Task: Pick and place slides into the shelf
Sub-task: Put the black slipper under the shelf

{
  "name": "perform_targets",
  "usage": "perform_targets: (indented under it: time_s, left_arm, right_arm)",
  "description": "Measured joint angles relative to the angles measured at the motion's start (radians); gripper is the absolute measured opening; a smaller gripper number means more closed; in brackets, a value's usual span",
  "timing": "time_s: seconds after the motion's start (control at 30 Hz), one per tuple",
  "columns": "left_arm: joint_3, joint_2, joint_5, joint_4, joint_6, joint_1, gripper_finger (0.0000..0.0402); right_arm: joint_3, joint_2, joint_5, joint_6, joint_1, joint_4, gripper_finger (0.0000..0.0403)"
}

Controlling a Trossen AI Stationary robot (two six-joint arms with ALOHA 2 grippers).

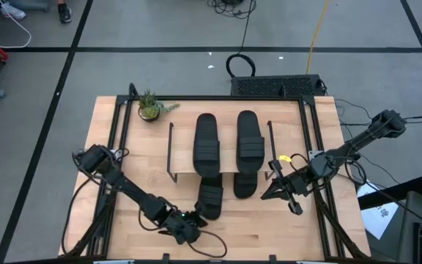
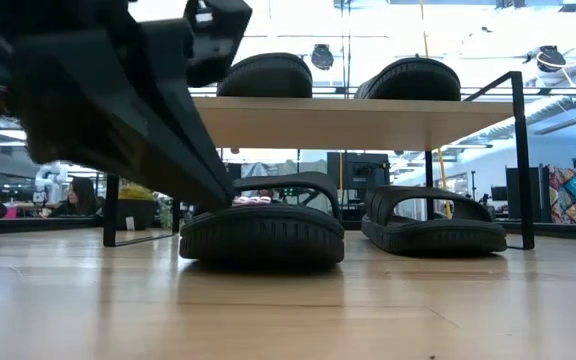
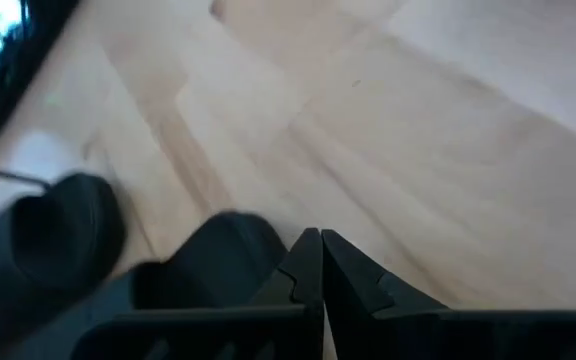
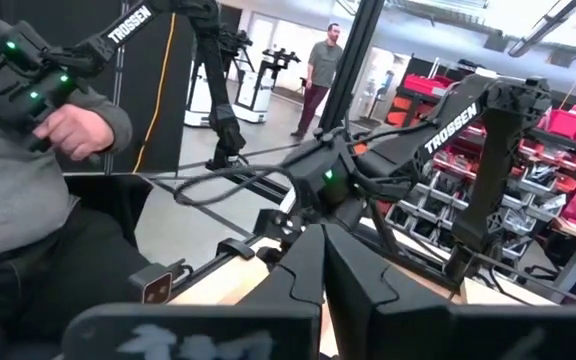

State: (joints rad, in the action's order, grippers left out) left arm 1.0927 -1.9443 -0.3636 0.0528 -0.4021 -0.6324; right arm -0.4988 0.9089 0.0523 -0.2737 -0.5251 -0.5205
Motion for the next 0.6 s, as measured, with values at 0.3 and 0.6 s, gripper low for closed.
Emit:
perform_targets:
  time_s: [0.3, 0.6]
  left_arm:
    - [0.000, 0.000, 0.049, -0.029, 0.113, 0.046, 0.0000]
    - [0.000, 0.000, 0.047, -0.043, 0.112, 0.115, 0.0000]
  right_arm:
    - [0.000, 0.000, -0.001, 0.007, 0.000, 0.001, 0.0000]
    - [0.000, 0.000, -0.001, 0.022, 0.000, 0.020, 0.0000]
